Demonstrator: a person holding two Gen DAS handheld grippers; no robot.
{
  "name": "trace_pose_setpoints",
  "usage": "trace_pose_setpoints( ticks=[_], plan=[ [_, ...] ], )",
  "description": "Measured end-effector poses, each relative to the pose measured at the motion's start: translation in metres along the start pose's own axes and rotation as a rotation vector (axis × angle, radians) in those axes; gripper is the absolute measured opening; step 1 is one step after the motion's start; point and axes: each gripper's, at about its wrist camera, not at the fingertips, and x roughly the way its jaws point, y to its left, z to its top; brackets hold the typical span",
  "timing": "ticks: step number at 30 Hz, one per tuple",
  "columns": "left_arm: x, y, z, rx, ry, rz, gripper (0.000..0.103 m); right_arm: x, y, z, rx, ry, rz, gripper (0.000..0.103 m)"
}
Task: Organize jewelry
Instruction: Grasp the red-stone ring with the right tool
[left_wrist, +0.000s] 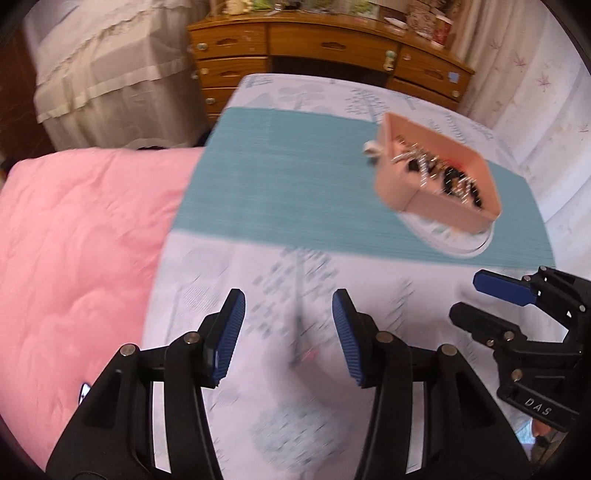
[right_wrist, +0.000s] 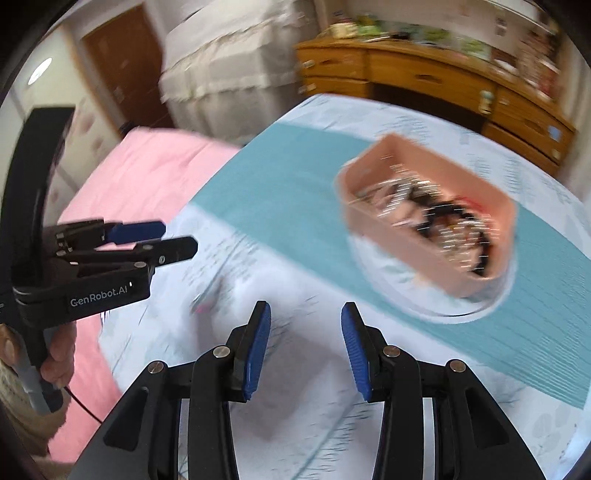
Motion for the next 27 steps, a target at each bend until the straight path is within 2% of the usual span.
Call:
trace_pose_setpoints(
  ticks=[5,8,16,20,24,27],
  plan=[
    [-0.001,0.025,-0.041,-0.026,-0.002,0.068,0.046,0.024,0.053,-0.012,-0.127,0.036,0.044,0.041],
    [0.005,0.038,-0.058,-0.05,0.03,0.092,0.048,0.038,0.078,-0.017,-0.179,0.061,0.061,0.041],
    [0.024,0.062,-0.078,-0.107,0.069,0.061,0.048,0.078,0.111,-0.015,-0.262,0.119,0.074,0.041],
    [0.027,0.07,-0.08,-0.126,0.063,0.061,0.048,0.088,0.117,-0.009,-0.29,0.109,0.07,0.041],
    [0.032,0.076,-0.082,-0.14,0.067,0.046,0.048,0.095,0.126,-0.003,-0.343,0.085,0.031,0.04],
    [0.034,0.081,-0.082,-0.145,0.071,0.03,0.048,0.1,0.13,-0.002,-0.36,0.092,0.033,0.036]
  ],
)
